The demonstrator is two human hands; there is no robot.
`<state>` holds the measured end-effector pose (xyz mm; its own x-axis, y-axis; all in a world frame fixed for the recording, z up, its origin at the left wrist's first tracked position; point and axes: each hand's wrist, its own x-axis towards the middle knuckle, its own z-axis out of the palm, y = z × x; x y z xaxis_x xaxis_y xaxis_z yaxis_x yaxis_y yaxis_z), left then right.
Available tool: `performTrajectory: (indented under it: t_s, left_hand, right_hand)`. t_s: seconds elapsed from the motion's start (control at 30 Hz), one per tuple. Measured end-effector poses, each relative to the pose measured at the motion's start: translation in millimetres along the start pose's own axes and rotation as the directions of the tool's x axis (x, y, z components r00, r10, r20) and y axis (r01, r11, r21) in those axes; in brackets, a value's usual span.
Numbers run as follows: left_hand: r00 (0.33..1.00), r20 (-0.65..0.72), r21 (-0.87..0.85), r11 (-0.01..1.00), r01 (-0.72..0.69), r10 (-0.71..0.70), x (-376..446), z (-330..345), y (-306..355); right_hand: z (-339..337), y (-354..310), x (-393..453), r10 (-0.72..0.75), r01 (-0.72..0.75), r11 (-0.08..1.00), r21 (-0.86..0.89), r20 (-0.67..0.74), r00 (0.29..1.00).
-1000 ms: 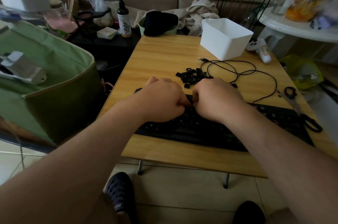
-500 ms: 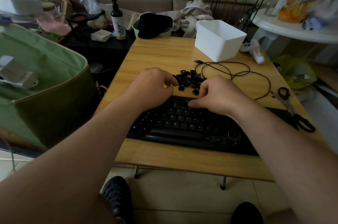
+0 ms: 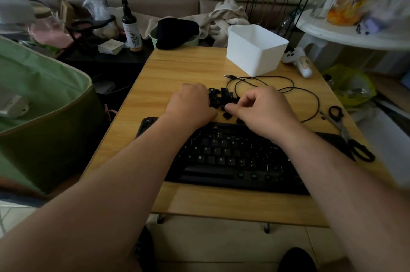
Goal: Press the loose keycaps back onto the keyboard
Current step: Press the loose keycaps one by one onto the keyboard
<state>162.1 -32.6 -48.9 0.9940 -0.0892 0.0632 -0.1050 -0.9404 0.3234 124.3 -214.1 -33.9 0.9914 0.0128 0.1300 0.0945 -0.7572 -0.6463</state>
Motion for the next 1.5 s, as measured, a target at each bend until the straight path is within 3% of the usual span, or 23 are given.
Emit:
performTrajectory:
  t_s: [0.1,0.17,0.23,0.3,0.47,0.63,0.9,1.13,1.37,1.5]
  left_hand:
    - [0.999,0.019,-0.128,0.991,0.037,-0.035,-5.1,-11.5,-1.0]
    - [0.997,0.069,-0.361,0.93,0.068,-0.046,-10.6,-18.7,-2.7]
    - [0.985,0.169,-0.63,0.767,0.121,-0.017,-16.3,-24.0,-2.7]
    - [0.967,0.253,-0.774,0.608,0.174,0.045,-20.2,-27.6,-1.8]
    - [0.934,0.332,-0.888,0.376,0.264,0.128,-25.1,-32.4,-4.0]
    - [0.917,0.359,-0.91,0.282,0.304,0.173,-27.0,-34.4,-6.4]
    - [0.894,0.37,-0.914,0.271,0.302,0.252,-34.4,-35.6,-3.7]
    - [0.94,0.26,-0.888,0.437,0.142,0.223,-39.0,-42.6,-6.2]
    - [0.925,0.285,-0.915,0.36,0.183,0.253,-41.9,-45.1,-14.0]
    - [0.936,0.267,-0.901,0.404,0.158,0.231,-42.3,-46.2,-17.9]
  right_hand:
    - [1.9,4.4,-0.5,-0.074,0.074,0.997,0.028,0.004,0.997]
    - [3.3,4.6,-2.9,-0.142,0.141,0.988,0.067,0.012,0.99]
    - [4.3,3.9,-6.0,-0.217,0.217,0.968,0.124,-0.012,0.976]
    - [2.8,1.0,-8.4,-0.277,0.284,0.949,0.137,-0.062,0.959]
    - [-2.1,-0.8,-10.2,-0.317,0.34,0.929,0.143,-0.165,0.934]
    - [-3.9,-0.6,-12.1,-0.345,0.375,0.913,0.163,-0.185,0.92]
    - [-3.5,-5.8,-19.2,-0.404,0.436,0.897,0.072,-0.268,0.875]
    - [0.0,-11.6,-22.0,-0.469,0.493,0.866,0.08,-0.207,0.858]
    - [5.4,-12.7,-20.4,-0.4,0.445,0.884,0.142,-0.259,0.879]
    - [4.2,-16.9,-20.8,-0.444,0.472,0.877,0.09,-0.221,0.868]
